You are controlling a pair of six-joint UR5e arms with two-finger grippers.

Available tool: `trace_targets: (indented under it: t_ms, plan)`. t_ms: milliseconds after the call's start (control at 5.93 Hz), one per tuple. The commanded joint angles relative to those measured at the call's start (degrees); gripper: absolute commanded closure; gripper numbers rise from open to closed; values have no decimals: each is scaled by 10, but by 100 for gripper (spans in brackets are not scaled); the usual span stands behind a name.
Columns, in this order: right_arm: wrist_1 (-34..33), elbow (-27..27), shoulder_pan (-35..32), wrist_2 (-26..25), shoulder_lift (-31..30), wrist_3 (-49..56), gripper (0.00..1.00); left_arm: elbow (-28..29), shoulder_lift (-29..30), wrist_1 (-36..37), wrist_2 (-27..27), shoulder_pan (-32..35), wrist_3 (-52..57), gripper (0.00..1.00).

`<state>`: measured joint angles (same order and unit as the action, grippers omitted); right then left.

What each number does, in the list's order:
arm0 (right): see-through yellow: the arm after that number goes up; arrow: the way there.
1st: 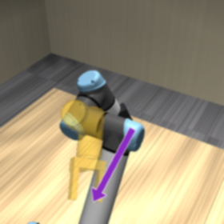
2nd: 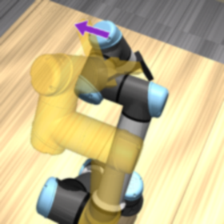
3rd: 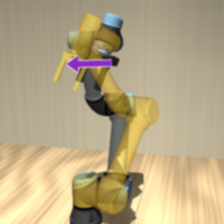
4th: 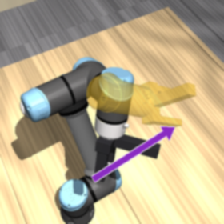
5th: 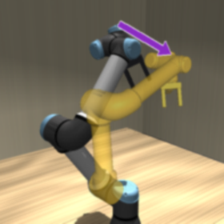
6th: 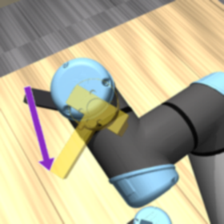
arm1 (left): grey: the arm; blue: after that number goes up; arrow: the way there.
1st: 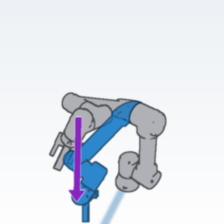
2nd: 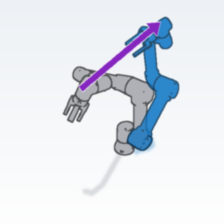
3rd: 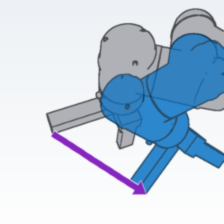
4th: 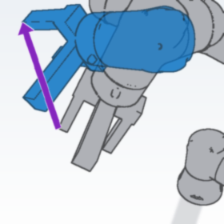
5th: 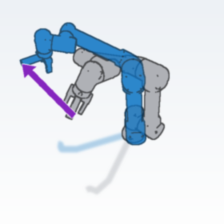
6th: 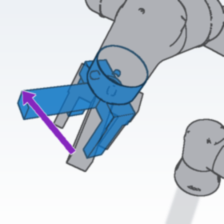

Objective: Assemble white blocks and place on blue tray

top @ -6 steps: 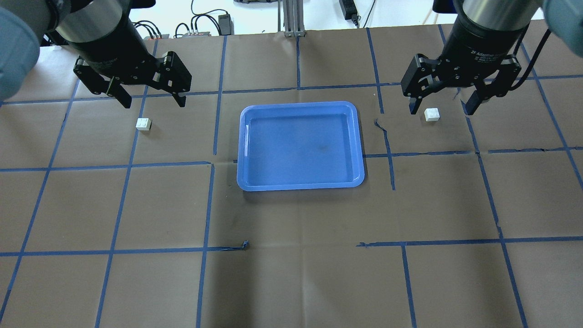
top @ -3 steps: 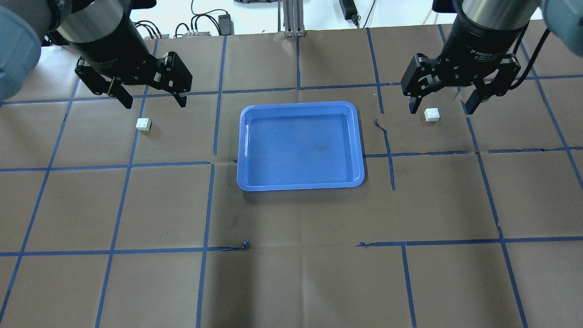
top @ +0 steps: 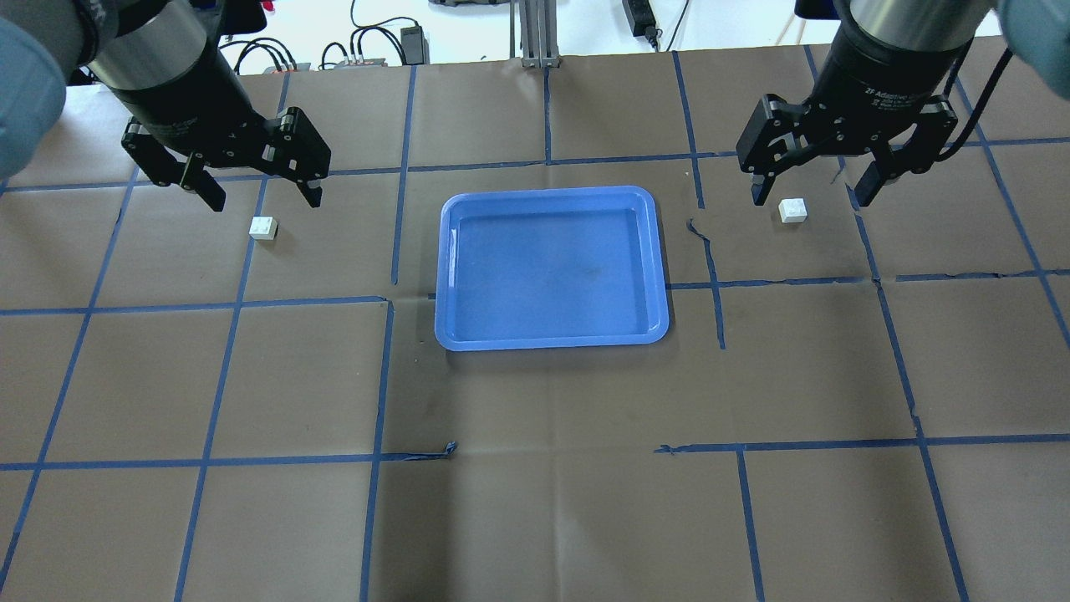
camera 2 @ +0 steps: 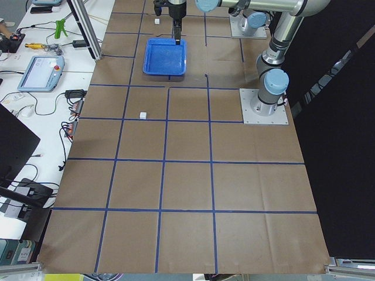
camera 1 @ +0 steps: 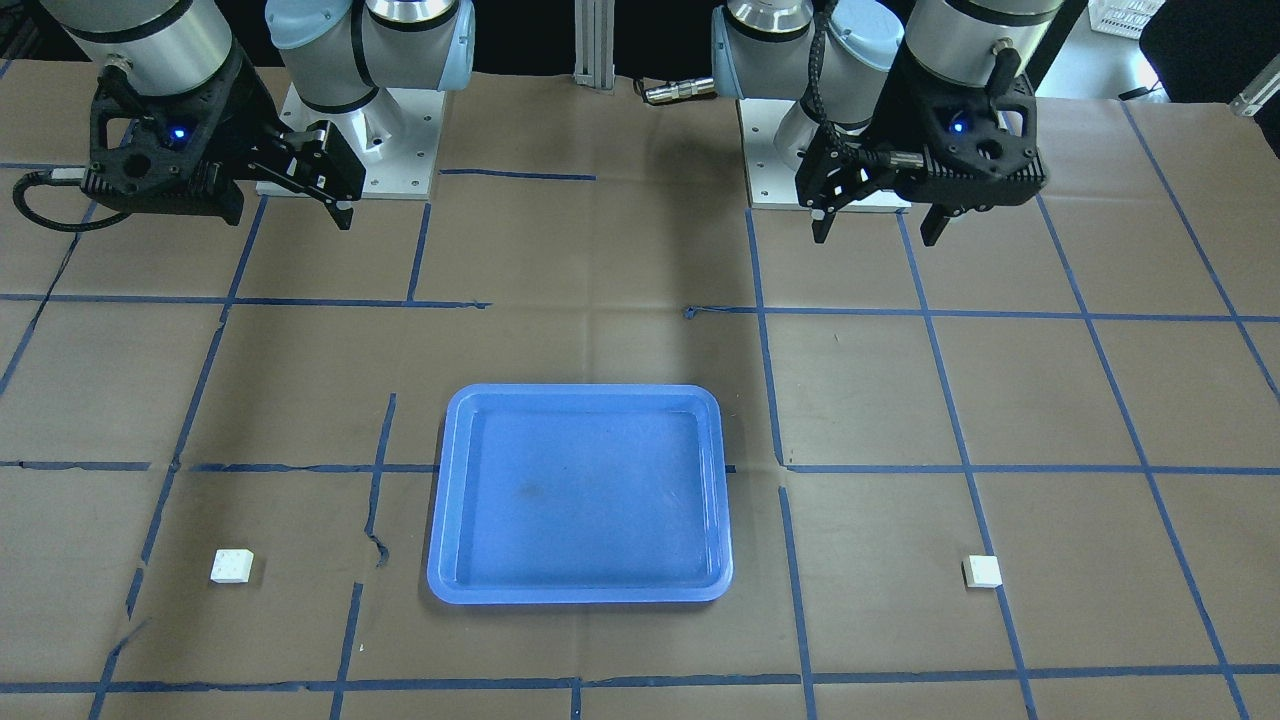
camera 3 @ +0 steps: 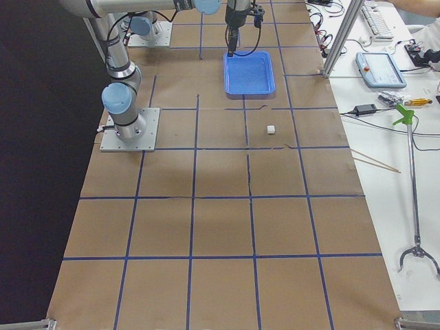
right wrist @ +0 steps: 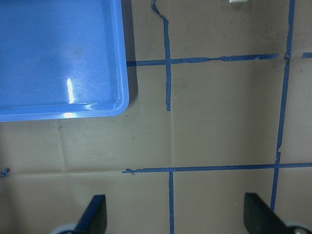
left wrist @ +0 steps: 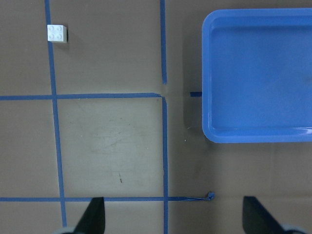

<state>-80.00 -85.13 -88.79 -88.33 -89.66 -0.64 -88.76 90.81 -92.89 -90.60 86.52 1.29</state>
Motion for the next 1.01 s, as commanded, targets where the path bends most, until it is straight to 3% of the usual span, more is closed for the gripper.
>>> trace_targets:
  t_ms: [0,169,337,674,843]
  plan:
    - [-29,1,1,0,0,135,0,-25,55,67,2,-108,51,0]
    - [-36,-5,4,-5,2,273,0,-8,105,121,0,-173,76,0]
    - [-39,-6,5,-6,4,392,0,-3,145,135,0,-182,75,0]
    - [-59,-5,18,-2,18,685,0,-11,216,284,5,-181,106,0]
    - [-60,0,44,0,30,842,0,-22,234,325,8,-180,164,0]
